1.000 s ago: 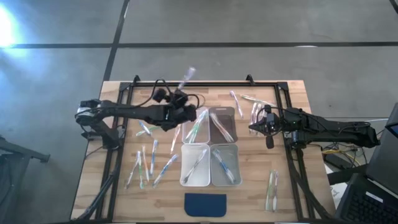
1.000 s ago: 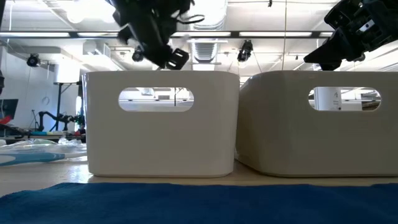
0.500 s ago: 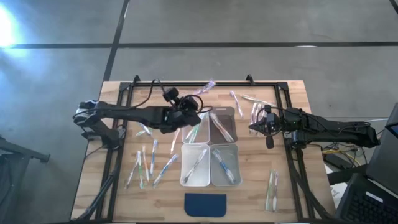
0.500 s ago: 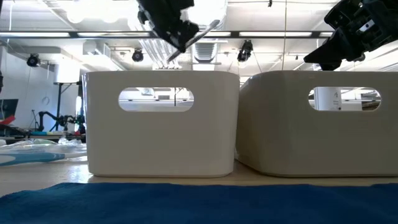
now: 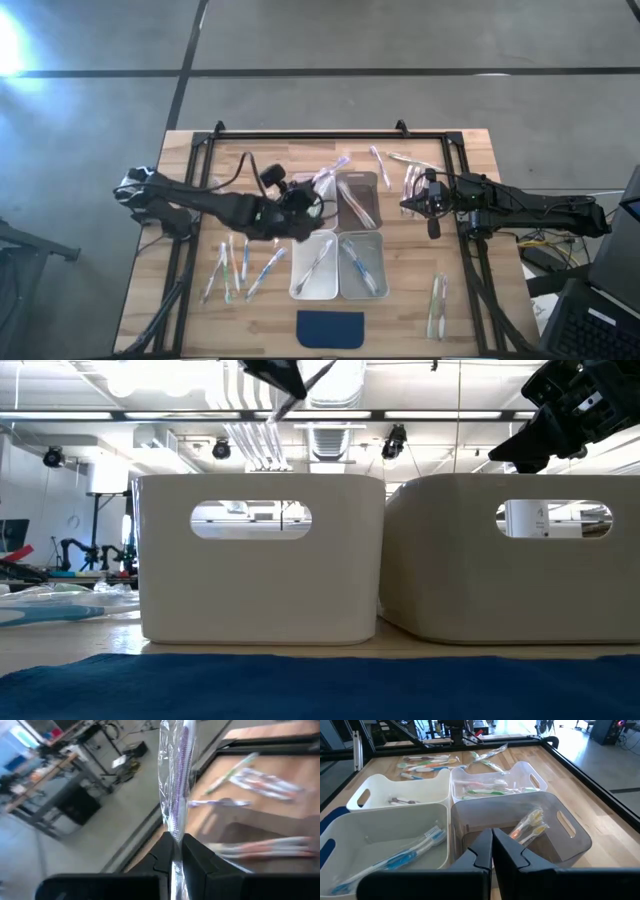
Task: Pick & Place Toothbrushes
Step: Put the violet toothbrush into the white bin
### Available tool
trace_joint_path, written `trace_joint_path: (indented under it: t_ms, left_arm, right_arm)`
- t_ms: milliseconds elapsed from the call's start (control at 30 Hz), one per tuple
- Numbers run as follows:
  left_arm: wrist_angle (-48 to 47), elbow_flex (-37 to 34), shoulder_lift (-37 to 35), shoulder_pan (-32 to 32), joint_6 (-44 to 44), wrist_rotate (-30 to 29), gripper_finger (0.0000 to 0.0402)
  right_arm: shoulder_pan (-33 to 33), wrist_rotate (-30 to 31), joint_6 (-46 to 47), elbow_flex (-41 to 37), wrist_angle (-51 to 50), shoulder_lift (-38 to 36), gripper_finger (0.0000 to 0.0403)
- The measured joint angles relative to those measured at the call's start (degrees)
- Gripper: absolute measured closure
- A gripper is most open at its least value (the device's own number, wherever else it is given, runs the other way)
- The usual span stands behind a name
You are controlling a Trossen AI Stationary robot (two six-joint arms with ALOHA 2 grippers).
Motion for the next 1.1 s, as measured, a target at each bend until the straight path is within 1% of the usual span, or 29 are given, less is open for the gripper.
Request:
trace_joint_path:
  t_ms: [67,200,267,333,433,567,800,900,1100]
  left_arm:
    - [-2.8,1.4,0.0,-1.8,-5.8,3.1,0.0377]
    - [-12.2,6.7,0.1,-3.1,-20.6,15.0,0.0379]
    - [-16.4,8.6,0.3,-3.1,-26.4,19.7,0.0379]
    - [-19.0,9.2,0.6,-3.1,-31.8,23.9,0.0380]
    - [-20.4,8.8,1.3,-3.2,-38.7,29.1,0.0380]
    - [-20.7,8.6,4.2,-3.2,-43.7,32.6,0.0380]
    - [-17.7,8.5,9.7,-3.7,-45.9,40.7,0.0380]
    - [-16.0,8.5,11.5,-3.9,-47.2,43.3,0.0380]
    - [-15.1,8.4,14.6,-4.5,-52.0,49.2,0.0380]
  right_arm:
    - [0.0,0.0,0.1,0.0,0.0,0.0,0.0394]
    - [0.0,0.0,0.1,0.0,0.0,0.0,0.0394]
    - [0.0,0.0,0.0,0.0,0.0,0.0,0.0394]
    - [0.0,0.0,0.0,0.0,0.0,0.0,0.0394]
    - [0.0,0.0,0.0,0.0,0.0,0.0,0.0394]
    - [0.0,0.0,0.0,0.0,0.0,0.0,0.0394]
    - [0.0,0.0,0.1,0.0,0.0,0.0,0.0394]
    - [0.0,0.0,0.0,0.0,0.0,0.0,0.0394]
    - [0.0,0.0,0.1,0.0,0.0,0.0,0.0394]
